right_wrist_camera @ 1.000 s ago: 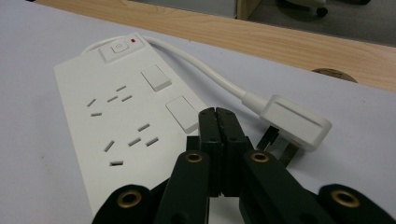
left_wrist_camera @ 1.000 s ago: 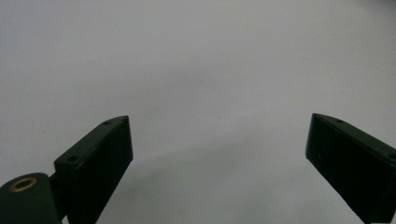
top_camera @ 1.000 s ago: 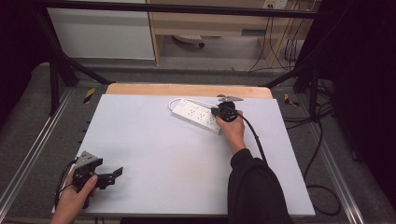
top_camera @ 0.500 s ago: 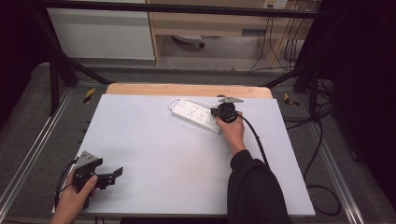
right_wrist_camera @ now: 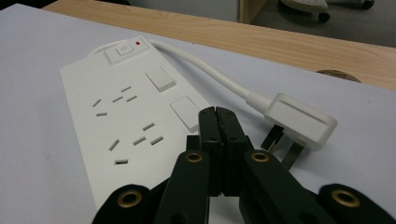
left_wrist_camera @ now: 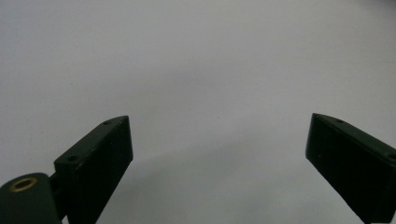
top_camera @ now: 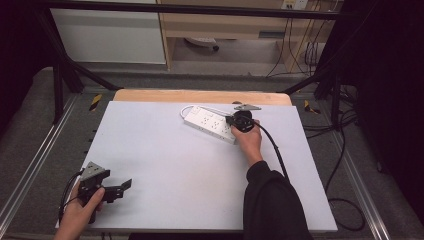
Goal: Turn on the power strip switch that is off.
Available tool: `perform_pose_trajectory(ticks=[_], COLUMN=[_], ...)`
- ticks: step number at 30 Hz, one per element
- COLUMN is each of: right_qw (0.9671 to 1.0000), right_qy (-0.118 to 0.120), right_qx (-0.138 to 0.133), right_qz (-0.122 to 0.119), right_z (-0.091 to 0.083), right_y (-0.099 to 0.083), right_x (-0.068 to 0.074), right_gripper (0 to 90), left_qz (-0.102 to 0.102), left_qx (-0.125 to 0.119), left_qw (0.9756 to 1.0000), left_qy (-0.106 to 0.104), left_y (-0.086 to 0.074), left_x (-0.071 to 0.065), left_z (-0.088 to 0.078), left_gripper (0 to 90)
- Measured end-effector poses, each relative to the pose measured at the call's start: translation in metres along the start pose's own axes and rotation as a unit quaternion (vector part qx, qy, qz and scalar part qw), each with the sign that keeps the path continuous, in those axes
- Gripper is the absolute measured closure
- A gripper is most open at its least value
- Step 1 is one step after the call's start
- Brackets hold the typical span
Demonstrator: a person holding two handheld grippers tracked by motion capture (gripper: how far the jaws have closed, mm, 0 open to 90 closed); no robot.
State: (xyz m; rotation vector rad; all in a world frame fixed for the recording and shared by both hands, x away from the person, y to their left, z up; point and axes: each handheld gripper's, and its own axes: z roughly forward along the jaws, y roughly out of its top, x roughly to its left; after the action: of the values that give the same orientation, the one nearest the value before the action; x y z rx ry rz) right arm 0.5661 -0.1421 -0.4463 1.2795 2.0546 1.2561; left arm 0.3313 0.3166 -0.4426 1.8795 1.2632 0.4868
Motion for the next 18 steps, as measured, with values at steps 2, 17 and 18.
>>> perform_pose_trajectory(ticks=[2, 17, 18], right_qw=[1.0, 1.0, 1.0], right_qy=[0.001, -0.001, 0.0], right_qx=[0.0, 0.003, 0.001], right_qz=[0.0, -0.008, -0.005], right_z=[-0.0001, 0.0016, 0.0016], right_y=[-0.0001, -0.0017, -0.0021], right_x=[0.0, 0.0, -0.0004], right_gripper=[90.0, 90.0, 90.0], left_qz=[0.0, 0.003, 0.003], left_qx=[0.0, 0.001, 0.001], left_qw=[1.0, 1.0, 1.0], left_qy=[-0.001, 0.001, 0.001], left_y=[0.0, 0.0001, 0.0], left_x=[-0.0002, -0.0004, -0.0004], left_z=[0.0, -0.0002, -0.0004], left_gripper=[7.3, 7.3, 7.3])
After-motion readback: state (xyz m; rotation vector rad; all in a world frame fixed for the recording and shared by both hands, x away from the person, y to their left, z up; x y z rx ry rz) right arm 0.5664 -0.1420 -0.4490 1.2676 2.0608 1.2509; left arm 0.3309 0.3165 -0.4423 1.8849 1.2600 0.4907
